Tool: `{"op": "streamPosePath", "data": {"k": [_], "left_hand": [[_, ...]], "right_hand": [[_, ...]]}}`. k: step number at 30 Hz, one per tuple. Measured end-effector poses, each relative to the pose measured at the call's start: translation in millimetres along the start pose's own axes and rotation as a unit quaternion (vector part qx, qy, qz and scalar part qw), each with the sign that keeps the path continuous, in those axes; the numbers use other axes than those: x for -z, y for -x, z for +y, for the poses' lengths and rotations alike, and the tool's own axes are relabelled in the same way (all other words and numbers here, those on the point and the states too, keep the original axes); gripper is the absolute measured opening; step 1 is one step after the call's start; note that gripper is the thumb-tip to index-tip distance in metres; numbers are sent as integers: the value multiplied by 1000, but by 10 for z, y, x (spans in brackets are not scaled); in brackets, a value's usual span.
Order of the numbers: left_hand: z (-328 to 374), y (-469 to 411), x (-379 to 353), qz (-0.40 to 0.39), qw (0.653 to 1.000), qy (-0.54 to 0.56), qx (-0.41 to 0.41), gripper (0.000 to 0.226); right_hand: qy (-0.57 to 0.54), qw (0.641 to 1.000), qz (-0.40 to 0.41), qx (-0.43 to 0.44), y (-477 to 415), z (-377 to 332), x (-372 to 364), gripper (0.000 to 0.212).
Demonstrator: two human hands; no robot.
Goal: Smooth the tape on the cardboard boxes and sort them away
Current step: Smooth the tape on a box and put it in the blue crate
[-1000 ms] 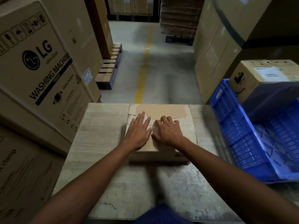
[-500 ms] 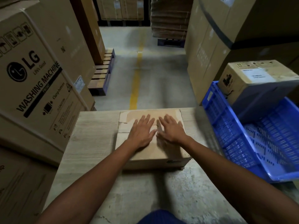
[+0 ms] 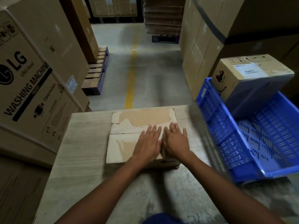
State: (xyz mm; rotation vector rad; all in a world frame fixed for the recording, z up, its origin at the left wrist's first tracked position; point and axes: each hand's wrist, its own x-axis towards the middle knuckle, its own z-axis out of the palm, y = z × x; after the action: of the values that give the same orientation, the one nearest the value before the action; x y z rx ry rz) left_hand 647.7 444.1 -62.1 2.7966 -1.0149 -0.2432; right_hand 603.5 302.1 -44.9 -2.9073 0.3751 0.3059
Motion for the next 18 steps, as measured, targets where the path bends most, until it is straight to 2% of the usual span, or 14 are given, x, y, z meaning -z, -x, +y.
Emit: {"op": "streamPosePath", "data": {"k": [2, 7, 10, 13, 15, 18], "left_hand": [[72, 57, -79, -10, 1000, 2, -2, 77], [57, 14, -95, -27, 1000, 3, 7, 55], [45, 67, -50, -14, 1000, 2, 4, 56], [36, 271, -59, 13, 999, -1, 34, 57], [39, 418, -112, 24, 998, -23, 53, 66], [55, 399, -155, -2, 998, -33, 62, 55]], "right_hand": [[5, 1000, 6, 0, 132, 4, -87, 61], [11, 1000, -25, 12, 72, 10, -69, 63], [-15, 999, -32, 5, 102, 19, -18, 58], [-29, 1000, -2, -7, 330, 21, -40, 55], [-18, 1000, -3, 8, 491, -12, -143, 60], [-27, 999, -34, 7, 530, -42, -178, 65]]}}
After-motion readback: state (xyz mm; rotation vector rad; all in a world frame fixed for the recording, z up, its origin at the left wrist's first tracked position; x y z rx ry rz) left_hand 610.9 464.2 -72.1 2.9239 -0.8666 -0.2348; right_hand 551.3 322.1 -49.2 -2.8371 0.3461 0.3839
